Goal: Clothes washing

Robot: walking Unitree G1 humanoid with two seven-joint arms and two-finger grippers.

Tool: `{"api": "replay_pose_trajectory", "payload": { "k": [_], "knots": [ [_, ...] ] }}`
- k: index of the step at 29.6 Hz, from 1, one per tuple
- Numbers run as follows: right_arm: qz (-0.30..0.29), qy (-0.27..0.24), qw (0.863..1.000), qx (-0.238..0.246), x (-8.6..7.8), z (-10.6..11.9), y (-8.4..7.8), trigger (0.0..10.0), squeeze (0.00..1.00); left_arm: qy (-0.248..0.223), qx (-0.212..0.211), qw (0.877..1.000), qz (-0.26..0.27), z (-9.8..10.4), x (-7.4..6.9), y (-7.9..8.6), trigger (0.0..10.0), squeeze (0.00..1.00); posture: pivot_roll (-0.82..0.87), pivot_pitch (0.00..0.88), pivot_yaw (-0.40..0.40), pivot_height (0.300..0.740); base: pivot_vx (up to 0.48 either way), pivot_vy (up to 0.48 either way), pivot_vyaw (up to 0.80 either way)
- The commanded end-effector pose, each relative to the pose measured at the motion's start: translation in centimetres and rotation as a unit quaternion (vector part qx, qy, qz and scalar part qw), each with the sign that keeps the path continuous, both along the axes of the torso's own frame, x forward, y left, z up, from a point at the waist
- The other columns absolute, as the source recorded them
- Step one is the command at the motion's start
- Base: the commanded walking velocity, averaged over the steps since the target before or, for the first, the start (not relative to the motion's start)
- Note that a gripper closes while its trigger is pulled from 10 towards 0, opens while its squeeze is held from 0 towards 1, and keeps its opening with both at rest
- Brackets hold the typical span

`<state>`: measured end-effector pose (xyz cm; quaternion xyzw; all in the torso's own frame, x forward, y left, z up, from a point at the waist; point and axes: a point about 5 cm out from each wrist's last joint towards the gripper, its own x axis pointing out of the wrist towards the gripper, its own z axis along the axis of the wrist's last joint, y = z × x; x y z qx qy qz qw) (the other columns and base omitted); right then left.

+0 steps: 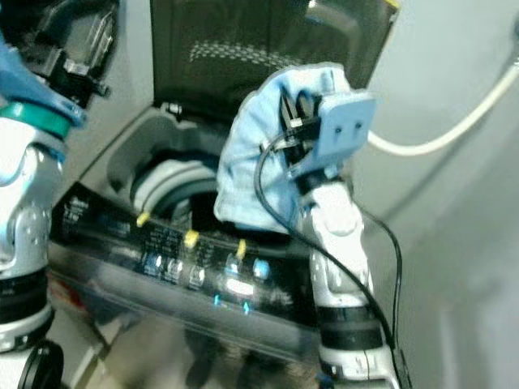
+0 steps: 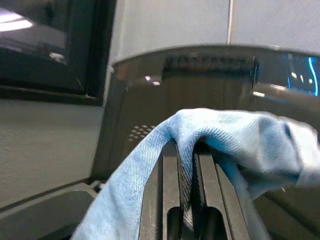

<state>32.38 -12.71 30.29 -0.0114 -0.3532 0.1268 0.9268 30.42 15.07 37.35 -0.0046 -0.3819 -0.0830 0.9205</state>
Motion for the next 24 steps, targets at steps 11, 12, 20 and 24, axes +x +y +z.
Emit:
{"api": "replay_pose_trajectory", "payload": {
  "k": [11,12,20,24],
  "knots": [
    [-0.015,-0.02,1.0,0.007,-0.37,0.51,-0.7,10.0,0.0,0.0,0.017,0.999,-0.031,-0.11,-0.19,-1.3,10.0,0.0,0.07,0.0,0.011,0.74,0.0,0.0,0.0],
    [-0.015,-0.02,1.0,0.007,-0.37,0.51,-0.7,10.0,0.0,0.0,0.017,0.999,-0.031,-0.11,-0.19,-1.3,10.0,0.0,0.07,0.0,0.011,0.74,0.0,0.0,0.0],
    [-0.01,-0.024,1.0,0.0,-0.5,0.62,-0.56,10.0,0.0,0.007,0.031,0.999,-0.034,-0.5,-0.07,-1.25,10.0,0.0,0.07,0.0,0.013,0.74,0.0,0.0,0.0],
    [-0.004,-0.029,1.0,-0.011,-0.67,0.78,-0.4,10.0,0.0,0.011,0.052,0.998,-0.039,-0.74,-0.17,-1.43,10.0,0.0,0.07,0.0,0.014,0.74,0.0,0.0,0.0]
  ]
}}
